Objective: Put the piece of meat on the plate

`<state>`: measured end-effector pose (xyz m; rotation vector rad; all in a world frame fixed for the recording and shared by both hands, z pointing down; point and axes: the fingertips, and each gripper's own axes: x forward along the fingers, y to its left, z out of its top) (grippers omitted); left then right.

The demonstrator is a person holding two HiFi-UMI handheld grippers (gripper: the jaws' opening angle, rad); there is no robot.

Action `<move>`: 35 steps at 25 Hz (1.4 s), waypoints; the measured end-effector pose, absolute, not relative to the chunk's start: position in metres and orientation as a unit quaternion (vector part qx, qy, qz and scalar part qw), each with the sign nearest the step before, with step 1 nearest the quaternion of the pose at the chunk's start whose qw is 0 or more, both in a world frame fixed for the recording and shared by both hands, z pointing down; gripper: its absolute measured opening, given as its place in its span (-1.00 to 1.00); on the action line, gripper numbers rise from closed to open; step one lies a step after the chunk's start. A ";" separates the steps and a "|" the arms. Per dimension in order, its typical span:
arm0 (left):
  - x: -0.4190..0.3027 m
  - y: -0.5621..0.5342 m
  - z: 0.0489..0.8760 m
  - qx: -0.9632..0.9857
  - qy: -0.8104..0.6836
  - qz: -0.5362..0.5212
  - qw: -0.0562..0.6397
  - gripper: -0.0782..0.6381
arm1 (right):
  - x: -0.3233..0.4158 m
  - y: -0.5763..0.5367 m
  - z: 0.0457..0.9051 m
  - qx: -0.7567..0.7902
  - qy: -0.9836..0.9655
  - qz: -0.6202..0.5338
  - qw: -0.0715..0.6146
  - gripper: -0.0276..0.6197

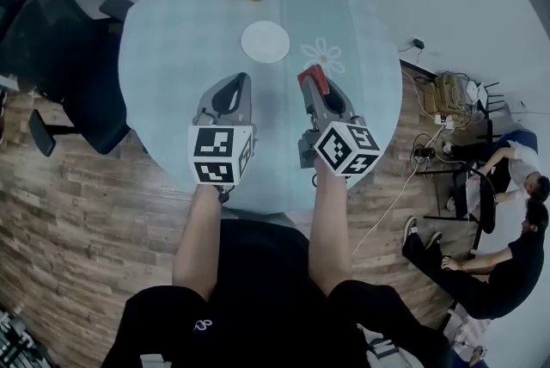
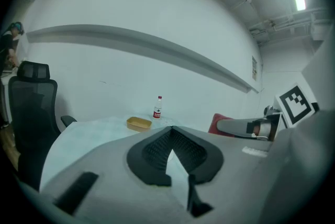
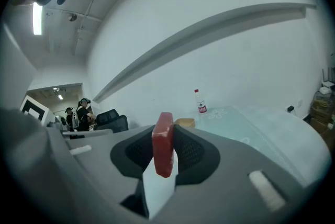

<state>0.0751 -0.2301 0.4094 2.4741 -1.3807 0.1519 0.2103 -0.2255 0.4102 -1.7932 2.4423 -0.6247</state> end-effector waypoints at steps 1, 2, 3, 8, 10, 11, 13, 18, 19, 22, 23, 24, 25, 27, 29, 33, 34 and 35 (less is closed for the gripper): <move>0.075 -0.236 0.413 0.861 -0.482 0.061 0.151 -0.80 | 0.207 -0.232 0.416 -0.575 0.791 -0.209 0.023 -0.61; 0.072 -0.241 0.417 0.859 -0.484 0.068 0.152 -0.80 | 0.202 -0.239 0.423 -0.569 0.793 -0.216 0.021 -0.60; 0.065 -0.248 0.422 0.855 -0.489 0.075 0.155 -0.80 | 0.195 -0.247 0.428 -0.563 0.796 -0.222 0.018 -0.60; 0.027 -0.286 0.445 0.838 -0.507 0.096 0.176 -0.80 | 0.161 -0.277 0.448 -0.545 0.802 -0.245 0.011 -0.61; 0.023 -0.298 0.461 0.836 -0.504 0.104 0.191 -0.80 | 0.154 -0.282 0.464 -0.545 0.798 -0.257 -0.001 -0.60; 0.025 -0.301 0.469 0.837 -0.498 0.108 0.198 -0.80 | 0.155 -0.283 0.473 -0.547 0.794 -0.266 -0.008 -0.60; 0.035 -0.306 0.479 0.845 -0.481 0.117 0.205 -0.80 | 0.163 -0.284 0.494 -0.560 0.777 -0.286 -0.019 -0.60; 0.048 -0.314 0.500 0.862 -0.435 0.148 0.215 -0.80 | 0.190 -0.299 0.551 -0.593 0.725 -0.347 -0.049 -0.60; 0.046 -0.317 0.505 0.861 -0.433 0.153 0.219 -0.79 | 0.192 -0.306 0.561 -0.592 0.719 -0.359 -0.050 -0.60; 0.036 -0.333 0.514 0.856 -0.436 0.162 0.226 -0.80 | 0.187 -0.332 0.585 -0.572 0.721 -0.385 -0.066 -0.60; 0.034 -0.338 0.516 0.854 -0.439 0.161 0.227 -0.79 | 0.183 -0.342 0.591 -0.560 0.726 -0.392 -0.074 -0.60; 0.032 -0.343 0.516 0.853 -0.441 0.161 0.228 -0.80 | 0.178 -0.351 0.596 -0.546 0.732 -0.400 -0.082 -0.60; 0.031 -0.347 0.518 0.851 -0.443 0.161 0.230 -0.80 | 0.172 -0.361 0.601 -0.532 0.736 -0.408 -0.090 -0.60; 0.028 -0.351 0.523 0.848 -0.445 0.165 0.236 -0.79 | 0.164 -0.381 0.608 -0.509 0.743 -0.423 -0.098 -0.60; 0.023 -0.353 0.534 0.843 -0.447 0.171 0.247 -0.79 | 0.158 -0.404 0.615 -0.493 0.746 -0.436 -0.104 -0.60; 0.012 -0.357 0.554 0.830 -0.455 0.179 0.269 -0.80 | 0.146 -0.441 0.629 -0.452 0.747 -0.474 -0.112 -0.60; 0.010 -0.358 0.556 0.827 -0.458 0.180 0.271 -0.79 | 0.143 -0.446 0.632 -0.438 0.746 -0.489 -0.109 -0.60; 0.008 -0.358 0.557 0.825 -0.461 0.180 0.272 -0.80 | 0.142 -0.449 0.636 -0.426 0.744 -0.505 -0.107 -0.60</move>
